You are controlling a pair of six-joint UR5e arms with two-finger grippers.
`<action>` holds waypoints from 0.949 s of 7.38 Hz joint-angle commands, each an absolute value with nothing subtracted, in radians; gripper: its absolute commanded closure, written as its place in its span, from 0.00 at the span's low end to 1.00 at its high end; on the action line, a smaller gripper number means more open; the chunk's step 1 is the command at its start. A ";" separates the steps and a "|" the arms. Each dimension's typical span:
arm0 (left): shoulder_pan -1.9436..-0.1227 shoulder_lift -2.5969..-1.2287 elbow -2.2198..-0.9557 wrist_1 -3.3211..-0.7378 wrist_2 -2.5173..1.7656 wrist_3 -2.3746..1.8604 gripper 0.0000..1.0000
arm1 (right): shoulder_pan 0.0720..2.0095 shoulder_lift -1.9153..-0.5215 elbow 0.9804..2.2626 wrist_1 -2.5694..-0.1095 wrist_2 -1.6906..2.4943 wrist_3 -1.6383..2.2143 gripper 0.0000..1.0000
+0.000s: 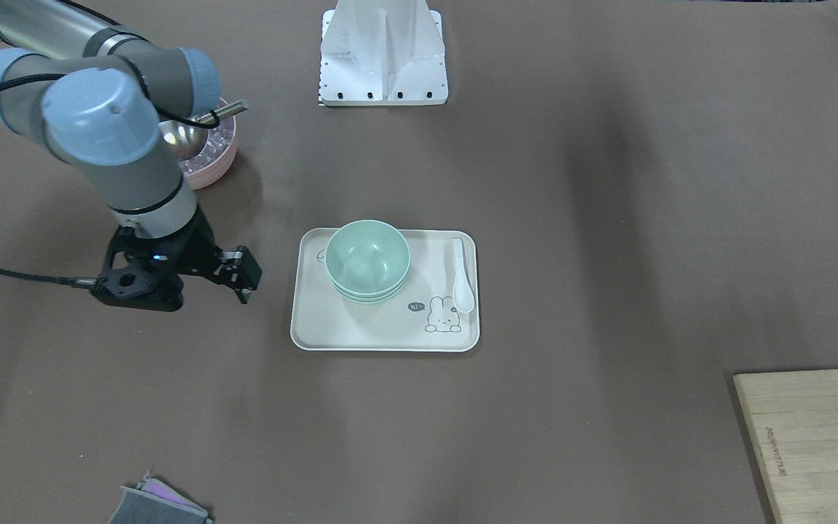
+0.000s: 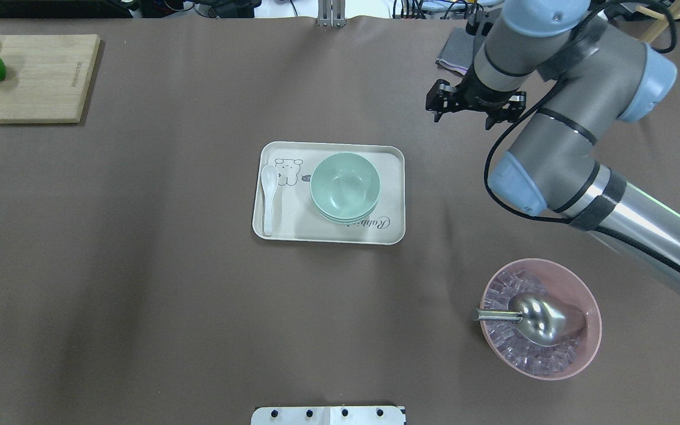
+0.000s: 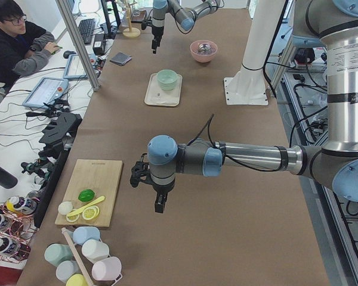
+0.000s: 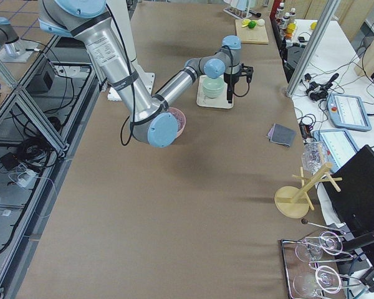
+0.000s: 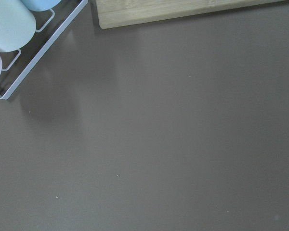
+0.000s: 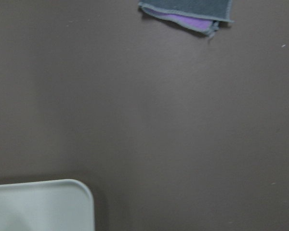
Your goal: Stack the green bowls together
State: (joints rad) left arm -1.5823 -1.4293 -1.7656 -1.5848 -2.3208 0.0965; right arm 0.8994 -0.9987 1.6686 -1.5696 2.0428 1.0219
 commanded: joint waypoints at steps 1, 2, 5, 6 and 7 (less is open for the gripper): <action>-1.583 -1.420 -1.770 -1.592 -2.321 0.100 0.02 | 1.021 -1.177 1.770 -1.572 2.106 0.776 0.00; -1.583 -1.422 -1.773 -1.591 -2.319 0.098 0.02 | 1.101 -1.262 1.785 -1.566 2.171 0.649 0.00; -1.585 -1.420 -1.808 -1.591 -2.318 0.100 0.02 | 1.300 -1.477 1.802 -1.563 2.212 0.300 0.00; -1.583 -1.422 -1.810 -1.589 -2.318 0.100 0.02 | 1.352 -1.533 1.804 -1.563 2.226 0.219 0.00; -1.583 -1.420 -1.810 -1.589 -2.318 0.100 0.02 | 1.385 -1.604 1.802 -1.562 2.223 0.192 0.00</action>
